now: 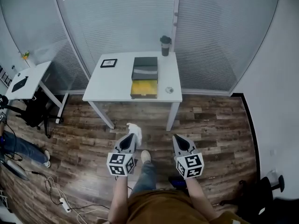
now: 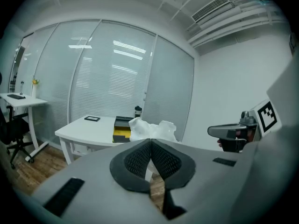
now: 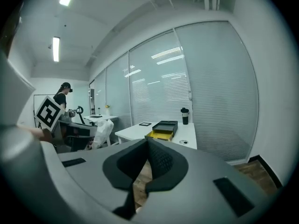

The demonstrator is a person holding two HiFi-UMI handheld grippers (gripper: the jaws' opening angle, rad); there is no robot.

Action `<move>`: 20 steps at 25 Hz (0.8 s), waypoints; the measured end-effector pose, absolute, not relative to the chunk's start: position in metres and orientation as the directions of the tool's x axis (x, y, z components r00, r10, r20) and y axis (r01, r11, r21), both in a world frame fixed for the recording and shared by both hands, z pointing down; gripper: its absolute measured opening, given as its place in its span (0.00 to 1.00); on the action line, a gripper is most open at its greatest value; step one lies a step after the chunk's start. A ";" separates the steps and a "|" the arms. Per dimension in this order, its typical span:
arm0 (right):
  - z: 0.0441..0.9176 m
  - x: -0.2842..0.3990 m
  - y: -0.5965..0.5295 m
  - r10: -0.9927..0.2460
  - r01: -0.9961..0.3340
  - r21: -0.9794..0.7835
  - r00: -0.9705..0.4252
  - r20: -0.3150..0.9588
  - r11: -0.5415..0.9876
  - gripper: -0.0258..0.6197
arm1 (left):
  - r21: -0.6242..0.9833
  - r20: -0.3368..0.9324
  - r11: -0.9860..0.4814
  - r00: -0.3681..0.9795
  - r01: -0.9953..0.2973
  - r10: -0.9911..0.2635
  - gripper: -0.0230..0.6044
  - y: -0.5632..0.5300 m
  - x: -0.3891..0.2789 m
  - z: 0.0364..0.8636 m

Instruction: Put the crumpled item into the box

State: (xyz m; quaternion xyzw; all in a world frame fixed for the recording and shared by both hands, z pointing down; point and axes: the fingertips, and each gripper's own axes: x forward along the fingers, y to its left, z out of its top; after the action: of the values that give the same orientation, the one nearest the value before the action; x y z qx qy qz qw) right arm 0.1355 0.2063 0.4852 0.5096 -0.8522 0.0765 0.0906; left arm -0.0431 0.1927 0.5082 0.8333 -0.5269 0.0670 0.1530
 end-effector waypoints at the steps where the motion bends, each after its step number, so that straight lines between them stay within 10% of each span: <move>1: 0.490 0.135 0.191 -0.856 -0.886 -0.024 -0.454 0.248 0.463 0.06 | 0.194 0.272 -0.394 0.435 -0.899 -0.858 0.08 0.177 -0.046 0.510; 20: 0.493 0.104 -0.085 -0.900 -0.938 -0.015 -0.337 0.278 0.346 0.06 | 0.200 0.288 -0.502 0.540 -0.841 -0.791 0.08 -0.120 -0.082 0.510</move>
State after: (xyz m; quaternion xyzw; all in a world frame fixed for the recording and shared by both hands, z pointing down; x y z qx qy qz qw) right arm 0.1037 -0.0848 0.4929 0.5652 -0.8129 0.0864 0.1110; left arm -0.0822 -0.1205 0.5097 0.8630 -0.4727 0.0794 0.1594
